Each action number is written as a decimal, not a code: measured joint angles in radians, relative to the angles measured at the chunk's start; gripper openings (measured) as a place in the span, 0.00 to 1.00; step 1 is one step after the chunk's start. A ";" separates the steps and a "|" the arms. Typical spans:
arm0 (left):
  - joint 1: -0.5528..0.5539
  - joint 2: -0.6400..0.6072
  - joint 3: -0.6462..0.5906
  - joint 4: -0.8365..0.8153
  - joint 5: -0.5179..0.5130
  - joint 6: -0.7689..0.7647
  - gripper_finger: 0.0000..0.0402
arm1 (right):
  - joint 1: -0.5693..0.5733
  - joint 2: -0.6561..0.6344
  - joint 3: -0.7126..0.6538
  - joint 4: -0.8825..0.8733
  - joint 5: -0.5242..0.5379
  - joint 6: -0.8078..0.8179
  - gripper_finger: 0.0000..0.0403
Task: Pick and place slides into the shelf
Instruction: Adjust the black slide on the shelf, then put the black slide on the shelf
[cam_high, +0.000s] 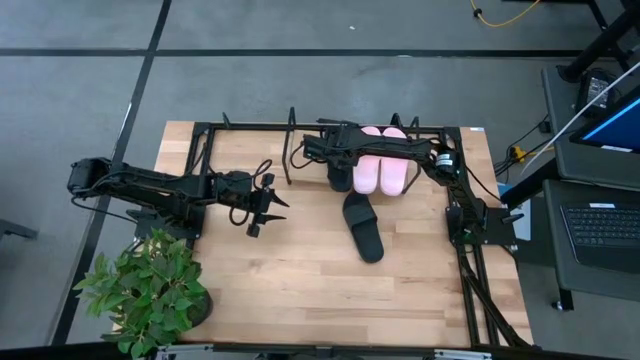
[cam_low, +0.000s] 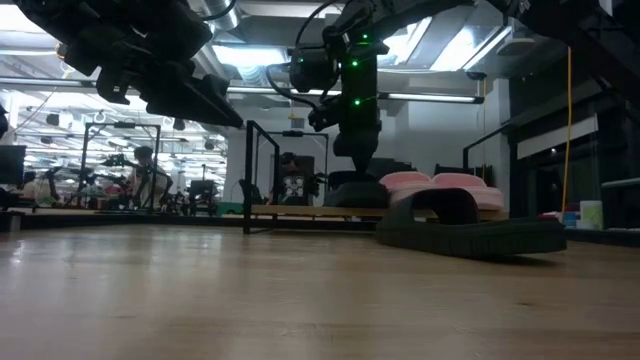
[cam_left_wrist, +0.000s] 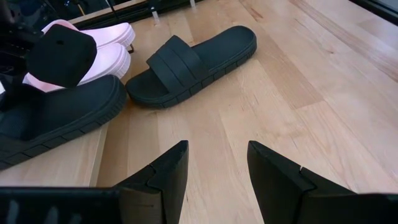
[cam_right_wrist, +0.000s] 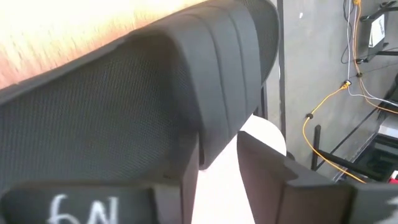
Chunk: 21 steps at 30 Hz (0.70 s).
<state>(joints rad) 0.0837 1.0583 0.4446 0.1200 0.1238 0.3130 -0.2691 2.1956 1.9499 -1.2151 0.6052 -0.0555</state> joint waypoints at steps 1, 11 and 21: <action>0.000 0.000 0.000 0.000 0.000 0.000 0.39 | 0.000 0.000 0.000 0.000 0.000 0.000 0.28; 0.000 0.000 0.000 0.000 0.000 0.000 0.39 | 0.002 0.000 0.000 -0.006 -0.005 0.019 0.40; 0.000 0.000 0.000 0.000 0.000 0.005 0.39 | 0.005 0.000 0.000 -0.017 -0.008 0.023 0.47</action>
<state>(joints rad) 0.0837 1.0583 0.4446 0.1200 0.1238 0.3181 -0.2644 2.1960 1.9499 -1.2319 0.5969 -0.0322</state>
